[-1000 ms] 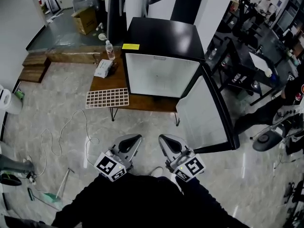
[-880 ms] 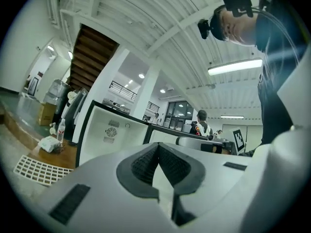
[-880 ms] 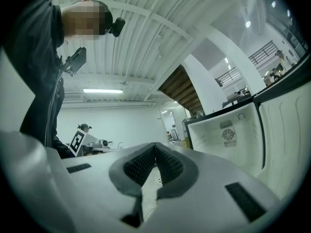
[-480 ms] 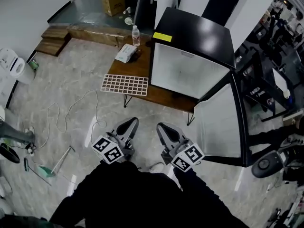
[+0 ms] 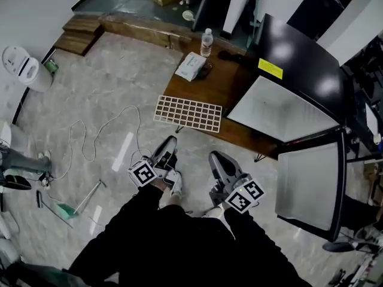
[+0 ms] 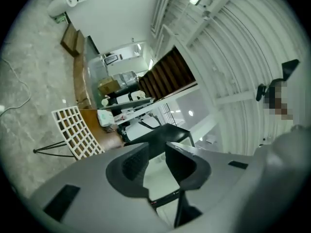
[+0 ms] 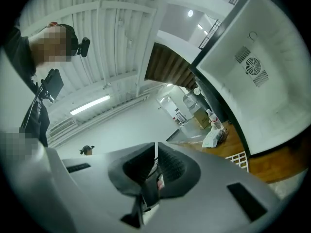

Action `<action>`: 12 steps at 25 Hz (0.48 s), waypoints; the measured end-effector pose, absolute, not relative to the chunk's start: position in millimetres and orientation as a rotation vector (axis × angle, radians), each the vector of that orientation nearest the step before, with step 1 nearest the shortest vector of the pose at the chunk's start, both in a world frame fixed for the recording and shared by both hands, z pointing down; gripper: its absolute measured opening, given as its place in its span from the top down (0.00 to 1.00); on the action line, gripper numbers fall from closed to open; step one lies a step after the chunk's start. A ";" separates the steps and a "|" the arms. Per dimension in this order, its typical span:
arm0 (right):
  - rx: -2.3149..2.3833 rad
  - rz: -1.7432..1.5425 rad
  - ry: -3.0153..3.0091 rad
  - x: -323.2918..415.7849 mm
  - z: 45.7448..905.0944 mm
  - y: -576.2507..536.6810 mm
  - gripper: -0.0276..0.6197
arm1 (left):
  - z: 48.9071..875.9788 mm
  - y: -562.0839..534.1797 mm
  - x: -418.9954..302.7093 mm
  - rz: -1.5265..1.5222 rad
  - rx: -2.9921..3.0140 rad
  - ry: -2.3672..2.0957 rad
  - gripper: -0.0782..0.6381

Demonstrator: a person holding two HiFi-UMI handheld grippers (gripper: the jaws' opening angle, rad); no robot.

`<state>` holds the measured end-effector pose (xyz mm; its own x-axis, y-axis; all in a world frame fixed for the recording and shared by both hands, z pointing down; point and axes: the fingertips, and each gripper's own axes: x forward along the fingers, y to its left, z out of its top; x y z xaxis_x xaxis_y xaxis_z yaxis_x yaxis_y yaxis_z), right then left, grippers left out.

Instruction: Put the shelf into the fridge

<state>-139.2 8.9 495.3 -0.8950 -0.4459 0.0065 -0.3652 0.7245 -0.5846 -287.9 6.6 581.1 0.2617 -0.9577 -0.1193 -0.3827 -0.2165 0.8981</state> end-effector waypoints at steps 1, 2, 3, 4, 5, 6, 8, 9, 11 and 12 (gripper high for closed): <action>-0.674 -0.918 2.785 -148.8 501.3 0.3 0.94 | 597.9 -2.5 -305.5 -0.943 1.709 -1.233 0.75; -0.687 -0.929 2.782 -157.5 507.3 -8.3 0.94 | 615.6 -12.1 -322.2 -0.966 1.667 -1.228 0.72; -0.702 -0.939 2.780 -165.4 513.4 -16.8 0.94 | 634.1 -21.7 -337.9 -0.992 1.622 -1.218 0.68; -0.717 -0.947 2.779 -172.2 519.3 -24.6 0.94 | 652.7 -31.0 -352.3 -1.016 1.581 -1.209 0.64; -0.734 -0.955 2.778 -177.8 524.7 -31.7 0.94 | 671.2 -39.6 -365.1 -1.031 1.547 -1.206 0.61; -0.753 -0.962 2.775 -182.0 529.5 -38.0 0.94 | 690.1 -47.4 -376.6 -1.033 1.520 -1.213 0.60; -0.795 -0.978 2.767 -187.3 539.0 -48.9 0.94 | 728.9 -60.7 -396.4 -1.008 1.477 -1.246 0.59; -0.815 -0.987 2.761 -188.7 543.8 -53.5 0.94 | 747.2 -66.4 -404.6 -0.999 1.448 -1.261 0.58; -0.849 -1.008 2.750 -189.7 553.3 -60.1 0.94 | 777.0 -75.9 -415.6 -1.007 1.383 -1.266 0.57; -0.864 -1.019 2.746 -189.6 557.9 -62.2 0.94 | 790.5 -79.1 -419.0 -1.008 1.353 -1.265 0.55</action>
